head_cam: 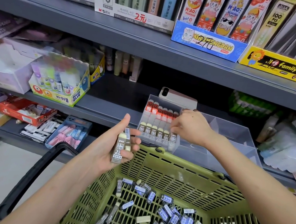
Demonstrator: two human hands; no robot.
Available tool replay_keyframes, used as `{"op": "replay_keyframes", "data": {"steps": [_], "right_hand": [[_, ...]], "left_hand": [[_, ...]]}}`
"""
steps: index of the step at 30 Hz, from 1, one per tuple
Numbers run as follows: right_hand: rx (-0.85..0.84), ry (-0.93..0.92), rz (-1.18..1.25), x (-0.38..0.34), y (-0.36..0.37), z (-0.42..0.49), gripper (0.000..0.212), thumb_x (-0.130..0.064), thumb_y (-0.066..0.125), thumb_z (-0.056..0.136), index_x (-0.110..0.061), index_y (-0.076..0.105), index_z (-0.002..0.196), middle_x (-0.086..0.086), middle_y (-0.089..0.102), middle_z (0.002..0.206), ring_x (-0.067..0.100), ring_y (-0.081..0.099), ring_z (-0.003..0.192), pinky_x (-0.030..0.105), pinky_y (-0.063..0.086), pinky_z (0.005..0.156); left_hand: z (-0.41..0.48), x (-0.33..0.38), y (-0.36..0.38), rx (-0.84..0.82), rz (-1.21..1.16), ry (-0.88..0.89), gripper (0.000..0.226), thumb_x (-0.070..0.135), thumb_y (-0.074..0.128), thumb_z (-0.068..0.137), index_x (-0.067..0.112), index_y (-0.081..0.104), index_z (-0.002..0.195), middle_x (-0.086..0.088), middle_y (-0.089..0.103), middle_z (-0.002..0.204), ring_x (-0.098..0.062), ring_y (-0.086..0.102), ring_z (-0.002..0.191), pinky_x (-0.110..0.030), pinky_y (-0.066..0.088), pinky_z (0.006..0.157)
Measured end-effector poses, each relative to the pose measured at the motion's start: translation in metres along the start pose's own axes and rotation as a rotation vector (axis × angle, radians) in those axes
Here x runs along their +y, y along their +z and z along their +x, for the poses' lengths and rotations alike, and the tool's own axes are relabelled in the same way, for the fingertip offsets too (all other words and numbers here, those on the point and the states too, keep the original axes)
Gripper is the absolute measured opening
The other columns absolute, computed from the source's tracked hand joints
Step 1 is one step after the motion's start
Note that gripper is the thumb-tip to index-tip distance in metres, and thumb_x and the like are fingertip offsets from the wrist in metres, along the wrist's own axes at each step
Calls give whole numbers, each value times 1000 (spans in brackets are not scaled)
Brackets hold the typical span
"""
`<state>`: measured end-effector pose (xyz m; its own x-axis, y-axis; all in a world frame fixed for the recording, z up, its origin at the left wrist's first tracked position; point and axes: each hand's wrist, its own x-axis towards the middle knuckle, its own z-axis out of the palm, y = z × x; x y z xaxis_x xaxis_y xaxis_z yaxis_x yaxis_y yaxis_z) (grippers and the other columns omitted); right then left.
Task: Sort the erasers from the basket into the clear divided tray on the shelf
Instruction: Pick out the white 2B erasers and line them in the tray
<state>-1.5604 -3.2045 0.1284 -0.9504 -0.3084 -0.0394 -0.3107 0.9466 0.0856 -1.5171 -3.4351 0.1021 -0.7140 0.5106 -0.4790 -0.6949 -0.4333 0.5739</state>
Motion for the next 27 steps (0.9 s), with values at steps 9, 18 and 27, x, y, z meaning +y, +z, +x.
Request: {"op": "replay_keyframes", "data": {"steps": [9, 18, 27], "right_hand": [[-48, -141, -269, -8, 3, -8, 32, -19, 39, 94, -36, 56, 115, -5, 42, 77, 8, 16, 61, 34, 4, 60], [97, 25, 79, -4, -4, -20, 31, -33, 44, 96, -37, 58, 123, -4, 63, 95, 16, 46, 103, 30, 19, 82], [136, -154, 660, -87, -29, -37, 42, -50, 63, 79, -28, 66, 114, -7, 63, 89, 12, 51, 90, 35, 40, 87]], "left_hand": [[2, -2, -1, 1, 19, -6, 52, 51, 64, 71, 3, 58, 90, -10, 59, 64, -16, 54, 48, -18, 35, 29], [2, -3, 0, 1, 5, 8, 51, 52, 62, 72, 2, 60, 87, -10, 58, 64, -16, 54, 47, -18, 35, 29], [5, -6, 7, 56, -113, 29, 62, 62, 43, 86, 2, 60, 86, -8, 55, 60, -12, 46, 38, -19, 34, 28]]}}
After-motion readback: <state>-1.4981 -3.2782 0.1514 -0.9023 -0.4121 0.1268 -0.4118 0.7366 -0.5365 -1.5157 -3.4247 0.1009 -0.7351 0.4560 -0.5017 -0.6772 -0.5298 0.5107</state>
